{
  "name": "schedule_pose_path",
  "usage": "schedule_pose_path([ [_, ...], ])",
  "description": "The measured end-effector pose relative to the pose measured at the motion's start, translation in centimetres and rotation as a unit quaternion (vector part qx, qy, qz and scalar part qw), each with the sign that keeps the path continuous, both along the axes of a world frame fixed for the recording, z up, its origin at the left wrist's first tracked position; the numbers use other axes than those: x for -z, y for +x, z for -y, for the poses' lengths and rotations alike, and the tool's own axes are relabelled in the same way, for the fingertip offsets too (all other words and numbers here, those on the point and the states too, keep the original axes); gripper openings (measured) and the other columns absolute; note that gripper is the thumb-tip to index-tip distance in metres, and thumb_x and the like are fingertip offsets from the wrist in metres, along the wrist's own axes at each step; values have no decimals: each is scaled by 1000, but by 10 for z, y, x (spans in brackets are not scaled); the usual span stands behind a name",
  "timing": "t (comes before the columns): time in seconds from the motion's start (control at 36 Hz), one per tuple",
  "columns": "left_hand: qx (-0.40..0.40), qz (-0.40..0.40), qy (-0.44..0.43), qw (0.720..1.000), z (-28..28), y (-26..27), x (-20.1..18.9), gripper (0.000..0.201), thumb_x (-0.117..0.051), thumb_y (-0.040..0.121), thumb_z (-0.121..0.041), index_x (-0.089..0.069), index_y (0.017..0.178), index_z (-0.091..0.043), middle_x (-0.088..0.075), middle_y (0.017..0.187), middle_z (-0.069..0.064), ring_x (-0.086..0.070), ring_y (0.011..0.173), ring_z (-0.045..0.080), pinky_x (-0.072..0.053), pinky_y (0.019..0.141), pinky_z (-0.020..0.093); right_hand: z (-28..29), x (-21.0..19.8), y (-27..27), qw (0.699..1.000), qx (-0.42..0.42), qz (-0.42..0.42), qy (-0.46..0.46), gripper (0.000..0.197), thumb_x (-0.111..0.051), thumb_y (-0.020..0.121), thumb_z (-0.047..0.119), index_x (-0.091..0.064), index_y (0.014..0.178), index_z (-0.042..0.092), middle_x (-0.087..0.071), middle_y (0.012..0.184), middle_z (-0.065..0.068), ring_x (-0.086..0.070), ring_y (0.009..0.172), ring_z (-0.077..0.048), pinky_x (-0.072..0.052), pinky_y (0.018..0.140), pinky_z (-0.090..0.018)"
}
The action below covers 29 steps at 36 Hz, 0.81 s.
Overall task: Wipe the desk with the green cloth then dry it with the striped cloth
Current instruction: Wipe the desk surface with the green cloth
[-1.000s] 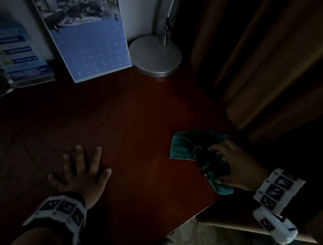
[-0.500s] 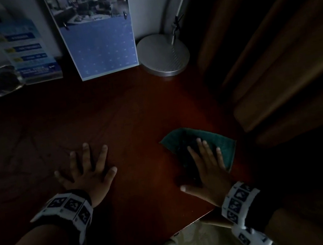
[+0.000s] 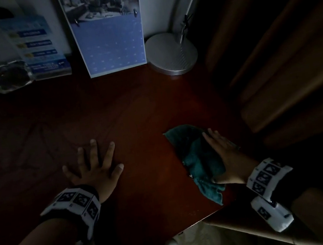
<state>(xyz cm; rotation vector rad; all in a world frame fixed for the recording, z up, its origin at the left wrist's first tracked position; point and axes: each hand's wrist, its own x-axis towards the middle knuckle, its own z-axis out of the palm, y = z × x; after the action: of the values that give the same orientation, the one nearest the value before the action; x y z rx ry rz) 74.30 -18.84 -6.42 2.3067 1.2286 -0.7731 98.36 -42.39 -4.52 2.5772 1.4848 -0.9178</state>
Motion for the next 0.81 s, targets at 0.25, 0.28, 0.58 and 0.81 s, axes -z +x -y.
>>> schedule_pose_path([
  [0.25,-2,9,6,1000,0,-2,2,64,-13,90,-66,31,134,-51,40,148,-7,29,139,27,6,108,65,-27,-1,-18,998,-42,16,-35,144,-78,54,64,30,142,24,39,147,6,35,136,-13,13,116,-35],
  [0.28,-4,11,4,1000,0,-1,2,64,-13,90,-66,31,134,-52,40,148,-7,30,139,27,6,108,65,-29,0,-21,999,-41,18,-27,145,-77,52,65,29,142,25,39,147,6,35,136,-13,13,116,-37],
  [0.58,4,4,3,1000,-1,1,2,64,-13,91,-65,33,133,-51,41,147,-6,30,139,27,7,108,65,-63,15,-48,997,1,0,78,138,-74,56,68,21,146,24,20,153,12,24,139,-5,14,116,-34],
  [0.81,6,2,-4,1000,-2,1,1,64,-14,91,-65,31,135,-50,42,146,-6,31,139,27,8,107,65,-85,16,-57,988,93,1,127,91,-63,77,60,-18,148,26,-10,152,3,-7,139,-23,-7,117,-38],
])
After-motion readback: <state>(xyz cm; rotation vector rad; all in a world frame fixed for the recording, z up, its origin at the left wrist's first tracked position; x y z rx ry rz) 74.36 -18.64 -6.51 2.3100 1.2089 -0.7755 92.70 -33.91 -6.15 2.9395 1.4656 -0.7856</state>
